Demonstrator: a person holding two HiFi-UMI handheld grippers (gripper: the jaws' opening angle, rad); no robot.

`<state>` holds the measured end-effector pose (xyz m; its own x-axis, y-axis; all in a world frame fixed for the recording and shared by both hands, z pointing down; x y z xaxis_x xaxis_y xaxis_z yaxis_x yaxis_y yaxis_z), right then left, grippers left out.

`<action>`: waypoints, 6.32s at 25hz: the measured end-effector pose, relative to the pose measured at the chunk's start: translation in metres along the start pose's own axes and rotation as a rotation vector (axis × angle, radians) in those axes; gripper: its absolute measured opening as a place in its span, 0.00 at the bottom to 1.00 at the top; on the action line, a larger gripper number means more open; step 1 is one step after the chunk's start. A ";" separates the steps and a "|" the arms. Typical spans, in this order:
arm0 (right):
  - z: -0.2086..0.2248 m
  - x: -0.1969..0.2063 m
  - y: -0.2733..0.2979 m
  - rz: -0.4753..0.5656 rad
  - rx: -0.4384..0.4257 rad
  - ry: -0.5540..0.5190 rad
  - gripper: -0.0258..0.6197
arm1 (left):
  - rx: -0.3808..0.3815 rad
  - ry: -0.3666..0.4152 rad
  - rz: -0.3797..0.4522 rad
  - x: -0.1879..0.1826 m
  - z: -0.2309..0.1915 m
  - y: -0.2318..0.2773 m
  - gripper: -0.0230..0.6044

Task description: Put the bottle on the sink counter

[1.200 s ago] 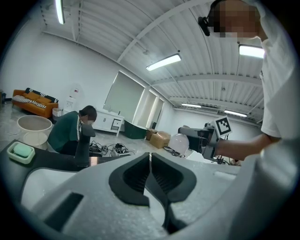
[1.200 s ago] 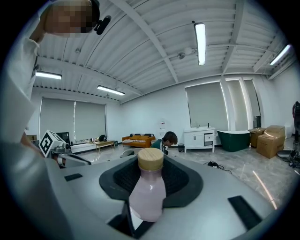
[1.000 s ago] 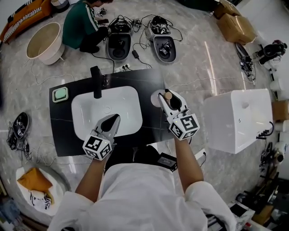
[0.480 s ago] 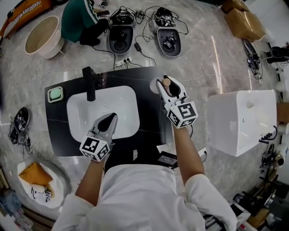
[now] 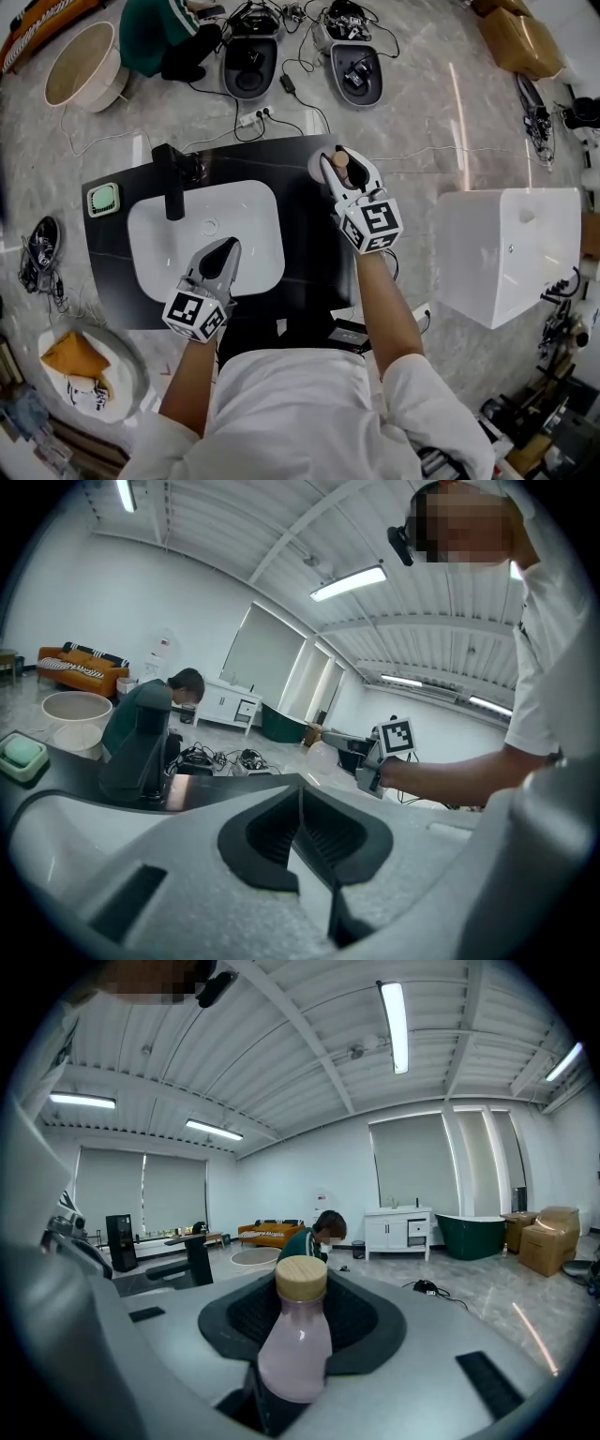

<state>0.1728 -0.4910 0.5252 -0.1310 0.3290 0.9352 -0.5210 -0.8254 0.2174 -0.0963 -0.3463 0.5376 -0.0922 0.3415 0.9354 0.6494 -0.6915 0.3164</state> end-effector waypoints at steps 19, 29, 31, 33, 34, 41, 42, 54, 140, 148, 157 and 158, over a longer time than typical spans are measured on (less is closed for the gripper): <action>0.042 0.045 0.057 -0.047 -0.005 -0.004 0.25 | -0.030 -0.046 -0.072 0.023 -0.011 0.019 0.08; 0.053 0.063 0.071 -0.079 0.003 -0.008 0.25 | -0.031 -0.061 -0.097 0.031 -0.009 0.028 0.08; 0.055 0.065 0.073 -0.081 0.001 -0.008 0.25 | -0.032 -0.061 -0.099 0.031 -0.010 0.030 0.08; 0.057 0.066 0.073 -0.081 0.000 -0.012 0.25 | -0.034 -0.062 -0.100 0.031 -0.010 0.032 0.08; 0.058 0.066 0.073 -0.081 -0.001 -0.015 0.25 | -0.034 -0.062 -0.101 0.031 -0.010 0.032 0.08; 0.056 0.069 0.073 -0.080 -0.008 -0.044 0.25 | -0.031 -0.064 -0.103 0.034 -0.006 0.033 0.08; 0.055 0.069 0.072 -0.080 -0.008 -0.050 0.25 | -0.029 -0.064 -0.103 0.034 -0.005 0.032 0.08; 0.051 0.071 0.072 -0.066 0.022 -0.072 0.25 | -0.020 -0.059 -0.098 0.037 -0.001 0.024 0.08; -0.267 0.072 -0.455 0.088 -0.011 -0.014 0.06 | -0.040 0.085 0.183 0.045 0.226 -0.312 0.07; -0.324 0.102 -0.461 0.075 0.006 -0.014 0.06 | 0.008 0.075 0.158 0.078 0.213 -0.370 0.07; -0.339 0.122 -0.456 0.075 0.018 -0.004 0.06 | 0.042 0.090 0.164 0.082 0.206 -0.384 0.07; -0.340 0.121 -0.456 0.082 0.022 -0.006 0.06 | 0.046 0.091 0.165 0.082 0.205 -0.384 0.07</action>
<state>0.1077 0.0817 0.4443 -0.1672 0.2573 0.9518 -0.4905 -0.8591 0.1461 -0.1984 0.0771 0.4601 -0.0484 0.1655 0.9850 0.6949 -0.7028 0.1522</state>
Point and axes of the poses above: the fingertips, and each gripper's own axes: y forward along the fingers, z to its right, x out of its underside, the point moved 7 cm from there along -y, backward along the fingers, and after that the axes turned 13 degrees about y, right-handed, at the moved point
